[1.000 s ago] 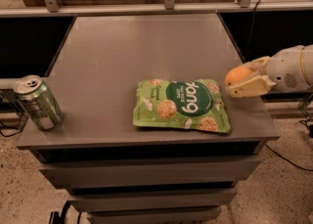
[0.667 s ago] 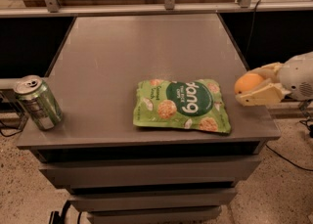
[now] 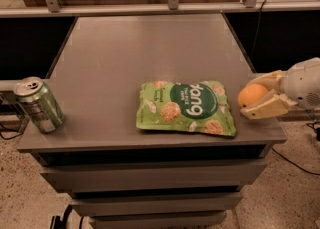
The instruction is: Move orange near green rice chip bag
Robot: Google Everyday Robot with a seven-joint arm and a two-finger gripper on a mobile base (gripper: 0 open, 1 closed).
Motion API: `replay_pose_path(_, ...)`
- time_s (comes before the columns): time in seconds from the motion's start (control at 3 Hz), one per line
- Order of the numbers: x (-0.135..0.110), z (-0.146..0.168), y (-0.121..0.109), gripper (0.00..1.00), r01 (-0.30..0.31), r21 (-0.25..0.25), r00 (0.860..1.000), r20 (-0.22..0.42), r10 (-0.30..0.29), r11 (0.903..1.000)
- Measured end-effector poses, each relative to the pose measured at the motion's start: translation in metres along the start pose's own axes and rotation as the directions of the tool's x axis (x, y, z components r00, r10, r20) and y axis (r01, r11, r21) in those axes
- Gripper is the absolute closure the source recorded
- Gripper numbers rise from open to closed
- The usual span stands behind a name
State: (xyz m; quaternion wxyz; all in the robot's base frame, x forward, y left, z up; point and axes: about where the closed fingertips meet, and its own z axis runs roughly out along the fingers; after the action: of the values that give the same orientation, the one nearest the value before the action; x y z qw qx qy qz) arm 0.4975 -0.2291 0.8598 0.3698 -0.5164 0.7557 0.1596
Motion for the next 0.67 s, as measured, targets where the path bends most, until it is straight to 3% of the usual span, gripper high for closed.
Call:
replay_pose_path(0.33,-0.010,0.005,0.006,1.00,0.052,-0.025,0.999,-0.005,-0.053,0.9983)
replay_pose_path(0.67,-0.014,0.015,0.012,0.82,0.080,-0.057,0.996,-0.040,-0.082,0.9952)
